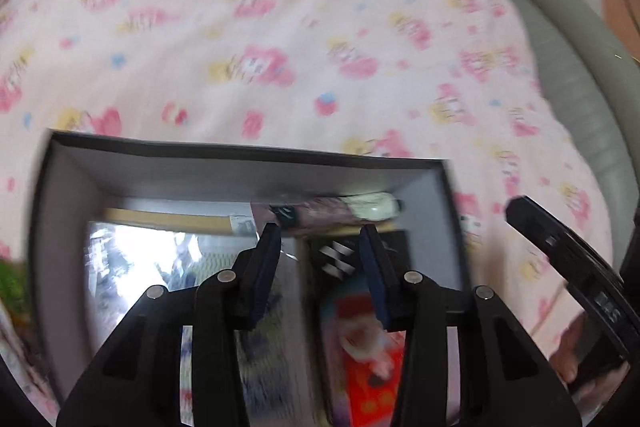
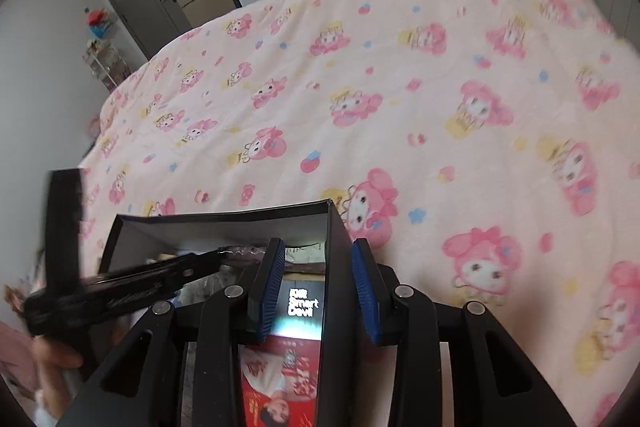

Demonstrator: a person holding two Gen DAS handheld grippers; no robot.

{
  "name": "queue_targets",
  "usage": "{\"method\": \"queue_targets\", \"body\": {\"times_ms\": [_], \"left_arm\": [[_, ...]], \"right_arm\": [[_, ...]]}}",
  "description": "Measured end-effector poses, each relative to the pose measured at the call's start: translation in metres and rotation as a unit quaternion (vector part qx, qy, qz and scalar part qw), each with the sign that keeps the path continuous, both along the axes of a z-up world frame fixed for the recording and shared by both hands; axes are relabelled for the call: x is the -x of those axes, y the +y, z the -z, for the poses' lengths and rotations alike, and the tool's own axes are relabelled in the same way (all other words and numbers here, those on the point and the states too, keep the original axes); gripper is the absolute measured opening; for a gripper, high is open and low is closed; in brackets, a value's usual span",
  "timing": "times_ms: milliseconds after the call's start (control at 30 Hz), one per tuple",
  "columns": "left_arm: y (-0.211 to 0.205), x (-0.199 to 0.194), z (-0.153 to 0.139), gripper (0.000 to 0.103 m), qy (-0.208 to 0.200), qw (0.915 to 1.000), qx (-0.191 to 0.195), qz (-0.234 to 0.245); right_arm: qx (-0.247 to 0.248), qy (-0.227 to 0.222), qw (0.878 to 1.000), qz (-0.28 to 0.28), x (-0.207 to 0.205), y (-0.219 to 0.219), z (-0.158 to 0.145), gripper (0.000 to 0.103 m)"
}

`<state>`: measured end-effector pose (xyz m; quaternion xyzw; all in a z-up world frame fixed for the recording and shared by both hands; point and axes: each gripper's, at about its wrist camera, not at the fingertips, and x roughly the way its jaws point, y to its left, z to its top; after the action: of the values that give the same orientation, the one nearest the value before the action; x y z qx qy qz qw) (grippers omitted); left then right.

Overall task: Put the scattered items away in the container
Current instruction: 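Open the left gripper and lift it out of the black box, then move the left gripper to the white plush keychain among the scattered items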

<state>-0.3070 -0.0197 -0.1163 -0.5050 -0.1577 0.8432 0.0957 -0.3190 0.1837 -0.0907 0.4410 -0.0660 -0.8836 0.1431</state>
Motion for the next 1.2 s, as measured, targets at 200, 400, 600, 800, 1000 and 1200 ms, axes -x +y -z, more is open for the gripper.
{"method": "queue_targets", "body": {"times_ms": [200,400,600,800,1000,1200], "left_arm": [[0.008,-0.074,-0.086,0.063,0.102,0.9942,0.026,0.025],[0.018,-0.145,-0.125,0.064,0.146,0.9872,0.054,0.035],[0.019,-0.201,-0.138,0.064,0.158,0.9859,0.044,0.033],[0.019,-0.242,-0.145,0.064,0.17,0.9831,0.06,0.029],[0.013,-0.271,-0.147,0.064,0.178,0.9804,0.08,0.027],[-0.006,-0.293,-0.136,0.066,0.17,0.9832,0.063,0.022]], "right_arm": [[-0.032,0.071,0.997,0.023,-0.071,-0.013,-0.055,0.032],[-0.035,0.109,0.993,0.014,-0.141,-0.029,-0.093,0.047],[-0.043,0.126,0.991,0.019,-0.194,-0.031,-0.108,0.051],[-0.056,0.141,0.988,0.027,-0.237,-0.036,-0.119,0.051],[-0.046,0.139,0.989,0.018,-0.263,-0.043,-0.117,0.053],[-0.038,0.144,0.989,-0.01,-0.28,-0.057,-0.116,0.053]]}}
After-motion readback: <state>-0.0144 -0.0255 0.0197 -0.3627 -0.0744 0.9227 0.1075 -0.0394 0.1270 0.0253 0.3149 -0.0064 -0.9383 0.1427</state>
